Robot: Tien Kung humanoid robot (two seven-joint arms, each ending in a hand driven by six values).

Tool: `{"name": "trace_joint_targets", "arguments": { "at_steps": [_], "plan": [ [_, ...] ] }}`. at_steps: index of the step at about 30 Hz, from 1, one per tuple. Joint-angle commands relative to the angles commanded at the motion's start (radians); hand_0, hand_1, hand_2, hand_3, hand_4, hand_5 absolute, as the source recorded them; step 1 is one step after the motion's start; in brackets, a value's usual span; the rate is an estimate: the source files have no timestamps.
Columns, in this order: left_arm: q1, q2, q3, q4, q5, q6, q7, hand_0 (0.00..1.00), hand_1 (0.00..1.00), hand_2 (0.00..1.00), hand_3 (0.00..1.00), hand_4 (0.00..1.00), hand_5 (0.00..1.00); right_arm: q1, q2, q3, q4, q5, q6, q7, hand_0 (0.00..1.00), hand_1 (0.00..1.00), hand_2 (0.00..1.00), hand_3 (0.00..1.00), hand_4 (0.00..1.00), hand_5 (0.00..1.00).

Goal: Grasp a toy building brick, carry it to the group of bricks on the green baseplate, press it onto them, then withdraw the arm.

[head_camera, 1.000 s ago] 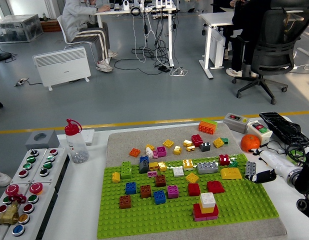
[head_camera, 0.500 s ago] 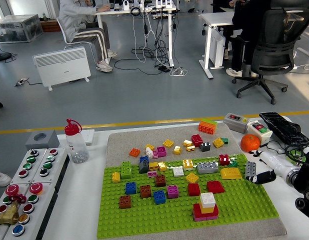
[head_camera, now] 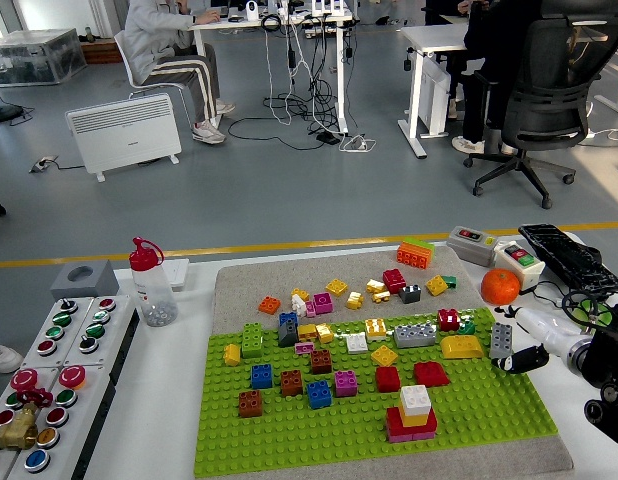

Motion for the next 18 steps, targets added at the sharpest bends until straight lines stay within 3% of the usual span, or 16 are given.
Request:
{"name": "trace_joint_targets", "arguments": {
  "at_steps": [18],
  "plan": [
    [0.001, 0.0, 0.004, 0.0, -0.004, 0.0, -0.001, 0.668, 0.612, 0.567, 0.429, 0.241, 0.998, 0.029, 0.009, -0.027, -0.033, -0.031, 0.019, -0.009, 0.937, 0.855, 0.854, 0.862, 0.78, 0.294]
  ]
}}
